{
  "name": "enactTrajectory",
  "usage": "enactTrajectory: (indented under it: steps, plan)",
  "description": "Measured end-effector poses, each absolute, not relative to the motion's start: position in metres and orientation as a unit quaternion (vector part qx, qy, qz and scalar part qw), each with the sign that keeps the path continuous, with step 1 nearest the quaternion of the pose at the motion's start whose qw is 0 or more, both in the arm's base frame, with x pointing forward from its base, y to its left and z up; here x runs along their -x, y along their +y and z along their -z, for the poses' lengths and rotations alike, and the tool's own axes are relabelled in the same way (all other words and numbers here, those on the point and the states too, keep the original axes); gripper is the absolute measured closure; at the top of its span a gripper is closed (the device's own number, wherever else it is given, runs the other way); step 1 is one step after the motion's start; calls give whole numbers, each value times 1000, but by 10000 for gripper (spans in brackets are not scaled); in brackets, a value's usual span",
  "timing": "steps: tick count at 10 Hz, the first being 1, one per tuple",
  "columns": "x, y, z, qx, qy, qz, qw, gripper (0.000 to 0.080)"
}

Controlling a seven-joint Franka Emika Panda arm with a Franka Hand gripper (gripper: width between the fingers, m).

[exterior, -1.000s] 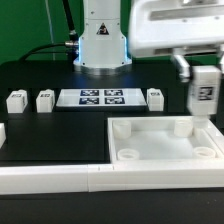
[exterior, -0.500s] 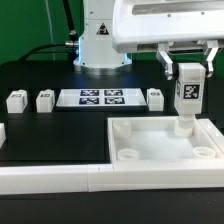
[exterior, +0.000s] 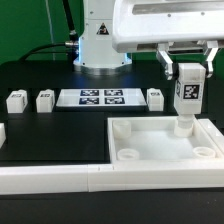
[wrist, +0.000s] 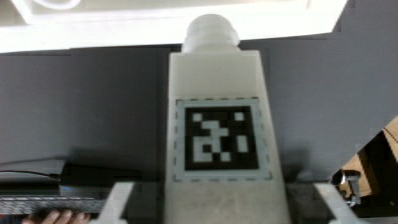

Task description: Assemble square table

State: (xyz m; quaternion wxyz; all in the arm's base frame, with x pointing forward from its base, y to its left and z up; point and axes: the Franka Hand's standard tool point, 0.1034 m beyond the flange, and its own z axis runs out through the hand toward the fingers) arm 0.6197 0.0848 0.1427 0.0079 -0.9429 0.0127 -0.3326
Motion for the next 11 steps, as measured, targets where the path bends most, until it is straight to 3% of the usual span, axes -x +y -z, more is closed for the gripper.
enactTrajectory:
  steps: [7,11]
  plan:
    - [-613,107,-104,951,13,309,6,509]
    - [-624,113,-102,949,9,314,7,509]
